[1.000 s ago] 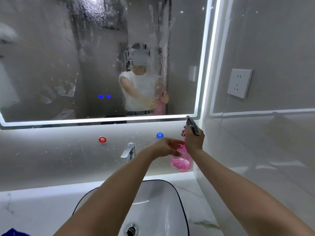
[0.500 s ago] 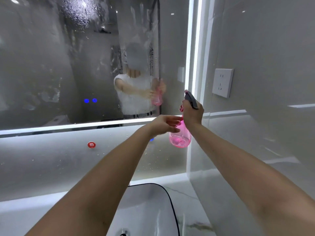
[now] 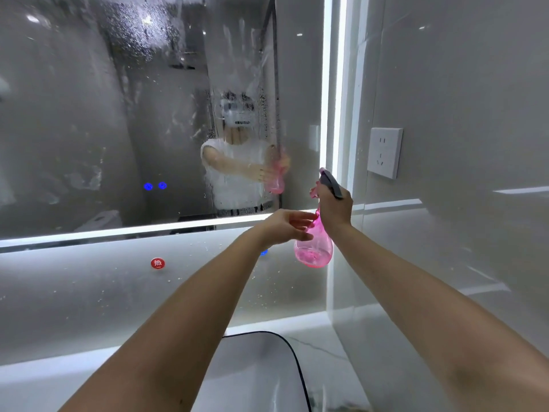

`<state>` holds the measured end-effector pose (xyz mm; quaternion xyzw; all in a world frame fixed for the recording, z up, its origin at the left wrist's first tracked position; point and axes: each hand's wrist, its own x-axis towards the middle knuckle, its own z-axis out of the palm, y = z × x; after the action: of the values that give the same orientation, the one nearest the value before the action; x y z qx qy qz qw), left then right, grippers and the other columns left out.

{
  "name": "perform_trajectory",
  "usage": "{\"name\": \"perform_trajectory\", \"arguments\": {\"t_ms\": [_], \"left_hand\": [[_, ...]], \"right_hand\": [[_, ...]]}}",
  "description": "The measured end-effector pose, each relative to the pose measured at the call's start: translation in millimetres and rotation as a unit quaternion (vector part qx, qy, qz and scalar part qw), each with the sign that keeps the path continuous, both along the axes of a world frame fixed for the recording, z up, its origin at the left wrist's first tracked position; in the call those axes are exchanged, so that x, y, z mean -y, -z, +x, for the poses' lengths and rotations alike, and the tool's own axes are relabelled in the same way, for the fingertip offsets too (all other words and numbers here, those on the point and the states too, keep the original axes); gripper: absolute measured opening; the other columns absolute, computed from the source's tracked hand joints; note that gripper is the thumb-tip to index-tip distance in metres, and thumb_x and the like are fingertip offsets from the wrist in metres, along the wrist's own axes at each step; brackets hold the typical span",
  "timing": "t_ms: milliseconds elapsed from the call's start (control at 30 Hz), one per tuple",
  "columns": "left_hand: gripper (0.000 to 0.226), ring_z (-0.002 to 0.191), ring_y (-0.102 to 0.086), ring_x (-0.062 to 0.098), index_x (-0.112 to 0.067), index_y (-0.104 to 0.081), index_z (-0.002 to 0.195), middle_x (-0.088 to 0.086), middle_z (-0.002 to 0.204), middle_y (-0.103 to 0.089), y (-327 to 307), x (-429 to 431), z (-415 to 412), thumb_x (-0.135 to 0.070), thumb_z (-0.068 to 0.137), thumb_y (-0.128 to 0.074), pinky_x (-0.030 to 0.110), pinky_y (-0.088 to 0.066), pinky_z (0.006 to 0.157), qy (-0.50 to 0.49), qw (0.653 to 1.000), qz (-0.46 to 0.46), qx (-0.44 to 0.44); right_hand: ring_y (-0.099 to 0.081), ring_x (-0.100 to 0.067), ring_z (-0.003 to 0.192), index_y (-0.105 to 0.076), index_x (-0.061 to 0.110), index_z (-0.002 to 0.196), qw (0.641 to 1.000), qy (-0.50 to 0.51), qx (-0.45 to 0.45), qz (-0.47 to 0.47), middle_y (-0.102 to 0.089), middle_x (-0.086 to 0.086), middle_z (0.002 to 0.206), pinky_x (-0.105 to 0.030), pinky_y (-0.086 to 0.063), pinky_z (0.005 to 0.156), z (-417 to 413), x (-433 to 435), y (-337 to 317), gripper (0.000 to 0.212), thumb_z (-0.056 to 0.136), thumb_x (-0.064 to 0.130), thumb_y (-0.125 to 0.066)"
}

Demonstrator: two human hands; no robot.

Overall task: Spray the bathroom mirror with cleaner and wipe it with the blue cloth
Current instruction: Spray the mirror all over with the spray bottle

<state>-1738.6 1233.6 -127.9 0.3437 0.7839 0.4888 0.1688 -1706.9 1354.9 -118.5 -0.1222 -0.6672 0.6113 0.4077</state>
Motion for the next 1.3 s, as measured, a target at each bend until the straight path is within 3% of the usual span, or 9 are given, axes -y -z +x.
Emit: {"name": "perform_trajectory", "arguments": {"t_ms": [200,400,633,833,933,1033,1100,1200,1300], "left_hand": [[0.057,0.117,-0.056,0.023,-0.009,-0.050,0.132,0.013,0.128,-0.058,40.4,-0.3,6.2,0.009,0.079,-0.064,0.038,-0.042,0.104,-0.006,0.999,-0.007,0.047],[0.058,0.105,-0.059,0.019,-0.008,-0.050,0.132,0.013,0.125,-0.060,77.8,7.4,9.6,0.010,0.079,-0.064,0.033,-0.046,0.097,-0.001,0.996,-0.023,0.085],[0.058,0.100,-0.061,0.018,-0.009,-0.053,0.130,0.011,0.122,-0.063,108.5,29.1,5.9,0.007,0.076,-0.069,0.037,-0.047,0.098,-0.034,0.994,-0.028,0.101],[0.058,0.110,-0.061,0.022,-0.010,-0.054,0.129,0.009,0.122,-0.063,107.3,79.4,-0.1,0.008,0.076,-0.069,0.036,-0.046,0.100,-0.086,0.990,-0.018,0.112],[0.059,0.108,-0.062,0.020,-0.007,-0.055,0.128,0.008,0.120,-0.064,103.1,115.8,-4.5,0.009,0.074,-0.070,0.034,-0.047,0.098,-0.124,0.986,-0.012,0.109],[0.056,0.100,-0.062,0.020,-0.002,-0.054,0.128,0.015,0.121,-0.062,97.7,149.7,-1.7,0.014,0.075,-0.066,0.027,-0.053,0.088,-0.150,0.983,0.012,0.110],[0.055,0.097,-0.060,0.019,-0.001,-0.053,0.128,0.016,0.123,-0.060,93.6,169.3,1.0,0.016,0.076,-0.063,0.025,-0.053,0.087,-0.169,0.979,0.019,0.108],[0.056,0.101,-0.059,0.019,-0.005,-0.052,0.129,0.015,0.123,-0.061,88.4,199.6,4.3,0.013,0.077,-0.064,0.030,-0.049,0.091,-0.202,0.975,0.007,0.097],[0.057,0.103,-0.059,0.018,-0.006,-0.052,0.130,0.012,0.123,-0.062,85.5,223.1,9.0,0.010,0.077,-0.067,0.025,-0.050,0.087,-0.216,0.971,0.003,0.099]], "right_hand": [[-0.047,-0.021,0.062,-0.061,-0.012,0.078,0.999,0.001,0.043,0.003,-0.054,-0.016,0.066,-0.029,-0.039,0.060,1.7,1.5,39.0,0.034,0.092,0.017,-0.049],[-0.051,-0.020,0.060,-0.063,-0.009,0.077,0.996,-0.016,0.083,-0.024,-0.059,-0.014,0.067,-0.027,-0.041,0.058,4.1,8.2,79.7,0.030,0.090,0.014,-0.048],[-0.053,-0.016,0.062,-0.066,-0.002,0.080,0.989,-0.081,0.120,-0.004,-0.066,-0.011,0.076,-0.028,-0.041,0.061,1.2,29.0,102.2,0.036,0.094,0.027,-0.049],[-0.048,-0.020,0.062,-0.069,0.006,0.092,0.989,-0.120,0.082,-0.005,-0.058,-0.012,0.068,-0.028,-0.040,0.060,-14.8,80.9,102.0,0.019,0.091,0.015,-0.052],[-0.053,-0.022,0.069,-0.067,-0.004,0.085,0.984,-0.159,0.076,0.001,-0.063,-0.026,0.077,-0.030,-0.041,0.065,-26.6,114.6,99.5,0.022,0.089,0.014,-0.055],[-0.050,-0.021,0.062,-0.058,-0.008,0.069,0.980,-0.188,0.069,-0.002,-0.055,-0.020,0.062,-0.033,-0.042,0.063,-36.4,149.3,96.0,0.029,0.082,0.018,-0.055],[-0.046,-0.021,0.061,-0.055,-0.009,0.070,0.978,-0.199,0.070,-0.002,-0.053,-0.018,0.061,-0.033,-0.040,0.061,-40.5,170.2,92.6,0.033,0.081,0.021,-0.053],[-0.051,-0.024,0.065,-0.061,-0.011,0.076,0.969,-0.233,0.081,0.017,-0.064,-0.025,0.079,-0.029,-0.040,0.060,-43.6,198.9,88.7,0.024,0.085,0.010,-0.052],[-0.053,-0.024,0.062,-0.062,-0.006,0.071,0.962,-0.265,0.065,0.021,-0.062,-0.021,0.069,-0.033,-0.044,0.063,-44.6,223.8,86.2,0.027,0.083,0.017,-0.053]]}}
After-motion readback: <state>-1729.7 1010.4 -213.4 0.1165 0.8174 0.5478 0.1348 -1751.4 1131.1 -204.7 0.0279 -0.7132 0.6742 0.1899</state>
